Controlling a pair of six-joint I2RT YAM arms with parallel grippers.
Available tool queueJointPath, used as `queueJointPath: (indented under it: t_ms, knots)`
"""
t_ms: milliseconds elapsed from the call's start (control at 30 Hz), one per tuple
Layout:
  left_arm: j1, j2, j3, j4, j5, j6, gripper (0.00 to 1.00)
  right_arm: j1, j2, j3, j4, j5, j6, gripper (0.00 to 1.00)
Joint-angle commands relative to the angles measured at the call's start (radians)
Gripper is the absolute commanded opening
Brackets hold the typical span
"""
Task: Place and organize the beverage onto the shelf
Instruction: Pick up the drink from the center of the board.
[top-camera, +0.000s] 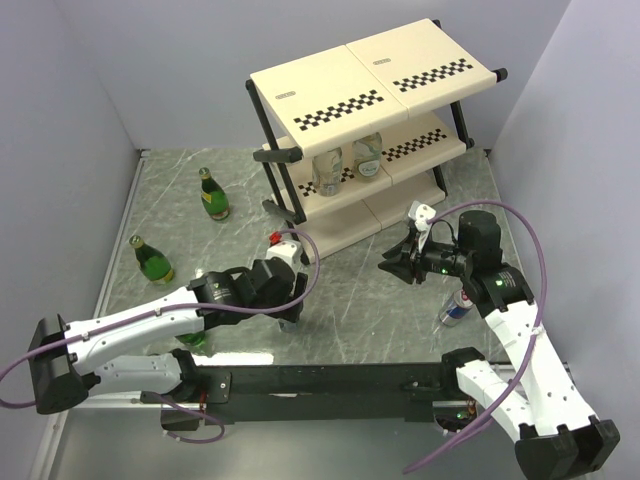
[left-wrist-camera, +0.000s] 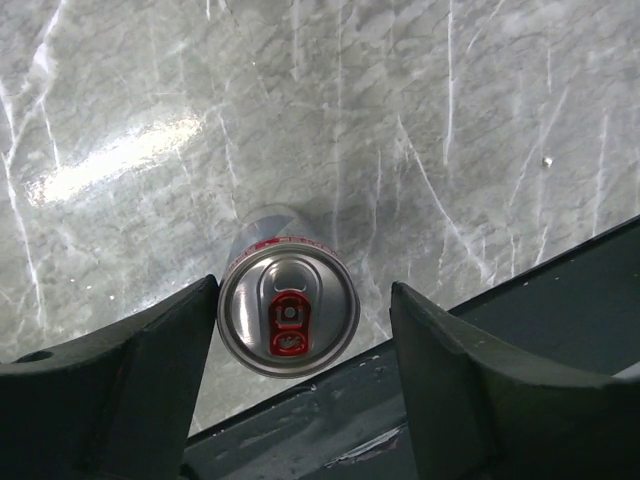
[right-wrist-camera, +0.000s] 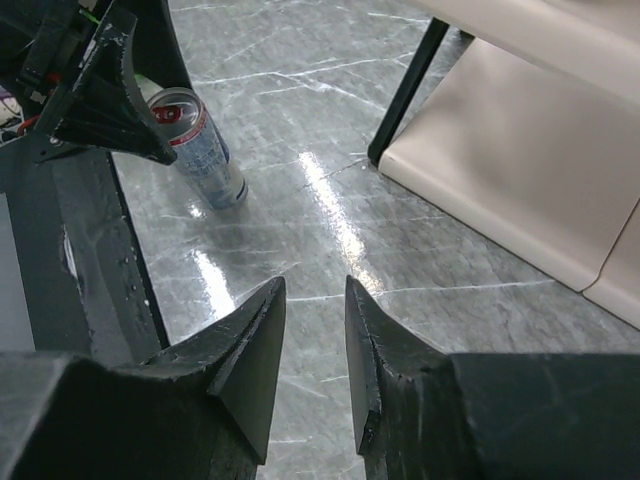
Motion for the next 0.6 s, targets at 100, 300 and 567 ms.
queueJointPath:
  t_ms: [100,300,567]
  knots:
    - [-0.029,0.026,0.069,-0.036,-0.061,-0.030,0.71,-0.009,0.003,-0.007,-0.004,-0.023,-0.014,0.38]
    - [-0.049,0.046,0.072,-0.070,-0.100,-0.050,0.70,-0.007,0.003,-0.009,-0.002,-0.025,-0.014,0.39]
    - [-0.052,0.061,0.072,-0.085,-0.132,-0.056,0.73,-0.009,0.003,-0.010,-0.002,-0.029,-0.014,0.40]
